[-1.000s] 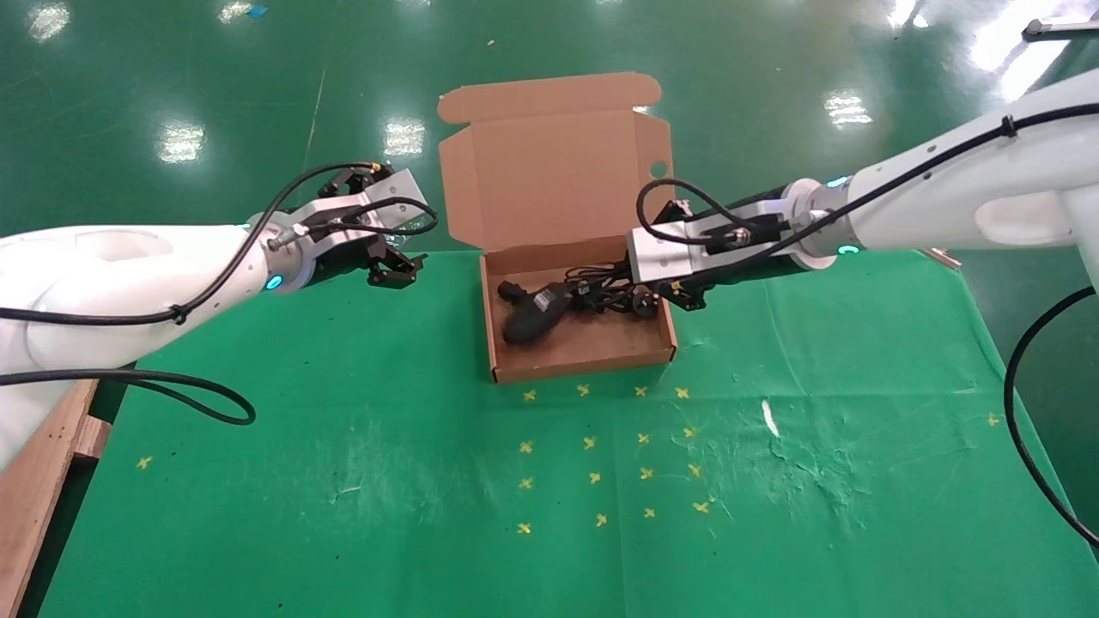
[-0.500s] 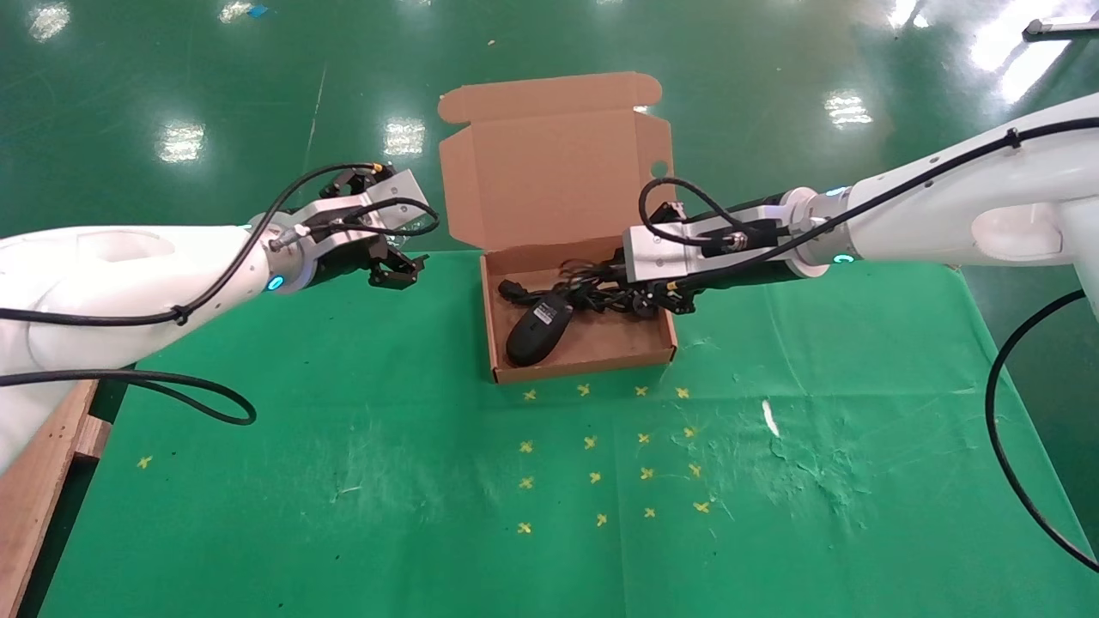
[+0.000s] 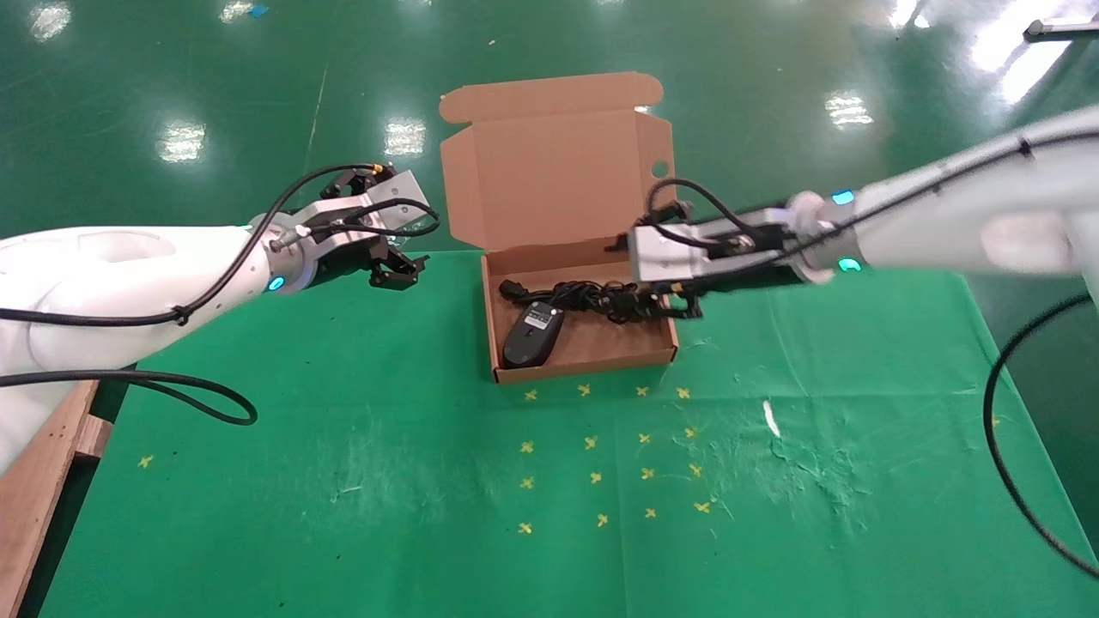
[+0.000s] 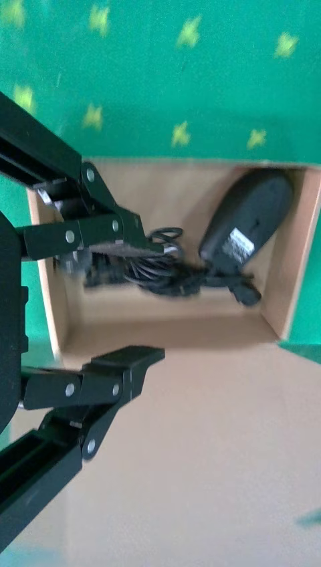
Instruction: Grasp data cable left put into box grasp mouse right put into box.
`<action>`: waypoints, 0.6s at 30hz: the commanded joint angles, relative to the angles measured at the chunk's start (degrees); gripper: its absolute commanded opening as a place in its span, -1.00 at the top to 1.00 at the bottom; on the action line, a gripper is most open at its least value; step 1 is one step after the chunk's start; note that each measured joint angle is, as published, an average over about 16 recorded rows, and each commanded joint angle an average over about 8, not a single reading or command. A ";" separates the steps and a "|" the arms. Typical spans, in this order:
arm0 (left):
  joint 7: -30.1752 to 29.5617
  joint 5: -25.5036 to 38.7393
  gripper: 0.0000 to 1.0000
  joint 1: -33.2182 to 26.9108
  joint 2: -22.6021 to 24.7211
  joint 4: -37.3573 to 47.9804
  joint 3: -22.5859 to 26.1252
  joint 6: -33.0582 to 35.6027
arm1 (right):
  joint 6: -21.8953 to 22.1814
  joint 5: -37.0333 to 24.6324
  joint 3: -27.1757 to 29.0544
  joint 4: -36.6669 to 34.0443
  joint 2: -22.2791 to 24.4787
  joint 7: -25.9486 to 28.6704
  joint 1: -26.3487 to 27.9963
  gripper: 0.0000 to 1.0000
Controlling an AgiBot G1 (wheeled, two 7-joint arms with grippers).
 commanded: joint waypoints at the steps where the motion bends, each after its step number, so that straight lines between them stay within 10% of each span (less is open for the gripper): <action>1: 0.00 0.00 -1.00 0.00 0.00 0.00 0.00 0.00 | -0.39 1.11 0.37 1.15 0.76 0.97 -0.77 -1.00; 18: 0.00 0.00 -1.00 0.00 0.00 0.00 0.00 0.00 | -5.99 17.00 5.77 17.47 11.62 14.57 -11.81 -1.00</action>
